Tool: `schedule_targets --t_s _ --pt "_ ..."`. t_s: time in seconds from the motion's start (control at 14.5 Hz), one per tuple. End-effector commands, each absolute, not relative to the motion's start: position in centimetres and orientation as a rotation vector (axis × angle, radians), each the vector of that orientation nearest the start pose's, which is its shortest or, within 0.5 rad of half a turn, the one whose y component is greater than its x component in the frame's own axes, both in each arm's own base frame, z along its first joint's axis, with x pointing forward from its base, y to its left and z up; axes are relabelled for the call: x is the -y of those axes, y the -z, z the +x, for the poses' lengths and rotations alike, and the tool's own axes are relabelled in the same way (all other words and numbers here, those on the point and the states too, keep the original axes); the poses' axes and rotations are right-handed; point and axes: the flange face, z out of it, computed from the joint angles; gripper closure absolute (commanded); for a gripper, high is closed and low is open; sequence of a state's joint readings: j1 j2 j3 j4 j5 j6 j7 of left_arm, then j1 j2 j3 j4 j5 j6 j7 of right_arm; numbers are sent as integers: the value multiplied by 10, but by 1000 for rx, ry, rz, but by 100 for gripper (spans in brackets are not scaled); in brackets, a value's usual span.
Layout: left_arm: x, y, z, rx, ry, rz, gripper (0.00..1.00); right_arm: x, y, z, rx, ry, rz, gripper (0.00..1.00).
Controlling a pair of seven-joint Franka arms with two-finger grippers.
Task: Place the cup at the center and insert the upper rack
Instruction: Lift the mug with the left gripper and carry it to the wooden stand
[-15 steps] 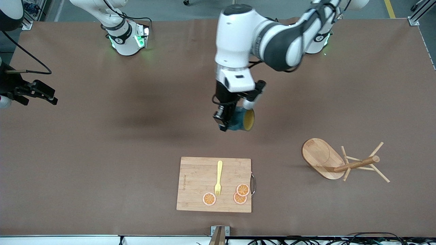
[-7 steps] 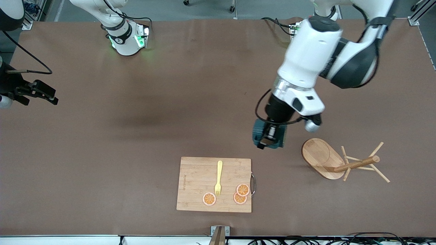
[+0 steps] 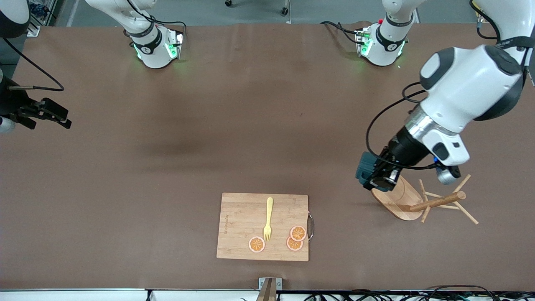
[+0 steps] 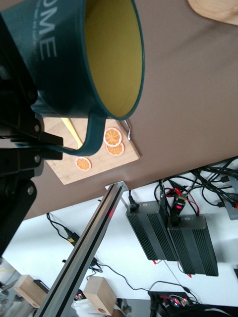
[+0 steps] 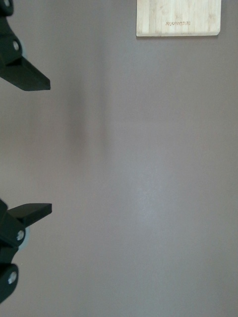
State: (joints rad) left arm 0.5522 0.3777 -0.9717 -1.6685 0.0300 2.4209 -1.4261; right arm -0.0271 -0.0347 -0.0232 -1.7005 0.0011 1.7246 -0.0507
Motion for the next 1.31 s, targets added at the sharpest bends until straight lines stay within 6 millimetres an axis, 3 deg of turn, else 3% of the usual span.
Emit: schedule_targets --t_s 0.0,0.28,0.62,1.24 --pt "164 -513 647 -1307 -70 2150 100 12 -601 550 86 106 -3249 0" --pt "111 -487 654 -1207 65 2156 100 20 -600 550 52 100 -3239 0" --pt "69 -463 665 -1276 160 2027 100 30 -597 549 -23 89 -3136 0" --pt "41 -441 677 -1338 204 1901 100 33 -593 547 -16 75 -3146 0"
